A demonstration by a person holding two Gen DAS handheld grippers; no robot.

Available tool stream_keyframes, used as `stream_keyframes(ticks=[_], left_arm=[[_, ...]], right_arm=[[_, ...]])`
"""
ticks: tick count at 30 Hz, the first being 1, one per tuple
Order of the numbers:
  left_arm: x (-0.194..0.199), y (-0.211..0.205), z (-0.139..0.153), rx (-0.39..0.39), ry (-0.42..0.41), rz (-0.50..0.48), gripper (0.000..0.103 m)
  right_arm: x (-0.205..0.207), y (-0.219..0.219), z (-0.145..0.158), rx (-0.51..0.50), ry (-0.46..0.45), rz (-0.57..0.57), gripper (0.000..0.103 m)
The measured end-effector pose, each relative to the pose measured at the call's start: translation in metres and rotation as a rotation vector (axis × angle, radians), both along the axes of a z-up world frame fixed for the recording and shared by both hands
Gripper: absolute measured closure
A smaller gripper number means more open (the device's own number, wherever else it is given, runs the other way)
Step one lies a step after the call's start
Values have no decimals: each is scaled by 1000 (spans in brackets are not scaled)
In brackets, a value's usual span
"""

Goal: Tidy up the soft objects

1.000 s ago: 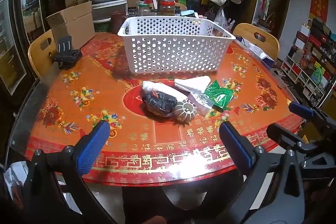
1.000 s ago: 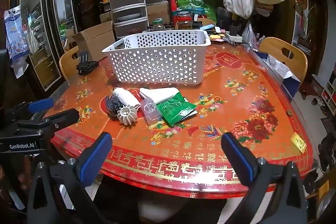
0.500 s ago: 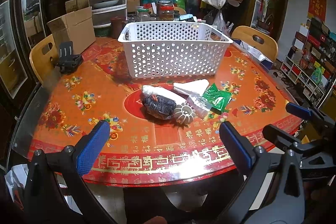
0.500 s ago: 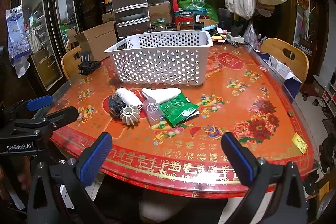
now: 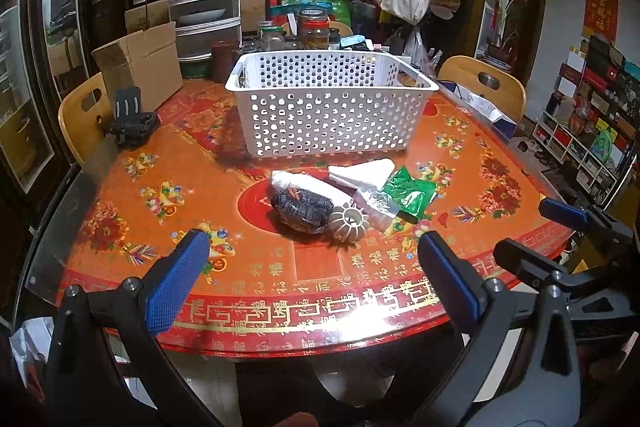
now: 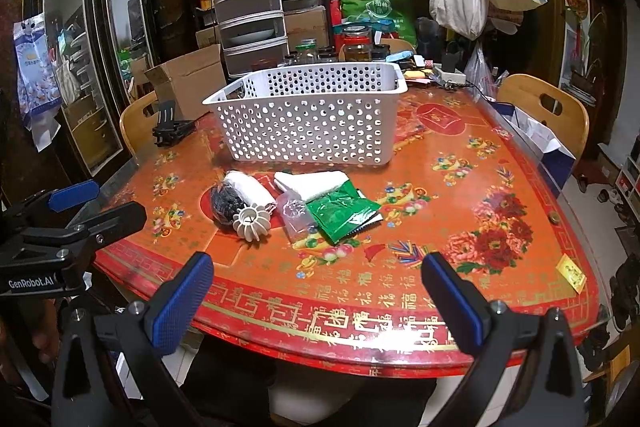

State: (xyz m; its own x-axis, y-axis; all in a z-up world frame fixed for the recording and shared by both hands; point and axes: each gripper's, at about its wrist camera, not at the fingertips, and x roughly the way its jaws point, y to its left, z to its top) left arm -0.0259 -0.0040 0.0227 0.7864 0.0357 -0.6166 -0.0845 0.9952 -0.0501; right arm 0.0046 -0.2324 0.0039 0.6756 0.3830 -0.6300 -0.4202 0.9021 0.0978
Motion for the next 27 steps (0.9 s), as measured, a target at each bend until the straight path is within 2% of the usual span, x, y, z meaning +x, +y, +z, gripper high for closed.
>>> stream_keyframes(ticks=[27], left_arm=[[0, 4, -2, -13, 2, 5, 0]], right_arm=[[-1, 2, 0, 9, 5, 7, 0]])
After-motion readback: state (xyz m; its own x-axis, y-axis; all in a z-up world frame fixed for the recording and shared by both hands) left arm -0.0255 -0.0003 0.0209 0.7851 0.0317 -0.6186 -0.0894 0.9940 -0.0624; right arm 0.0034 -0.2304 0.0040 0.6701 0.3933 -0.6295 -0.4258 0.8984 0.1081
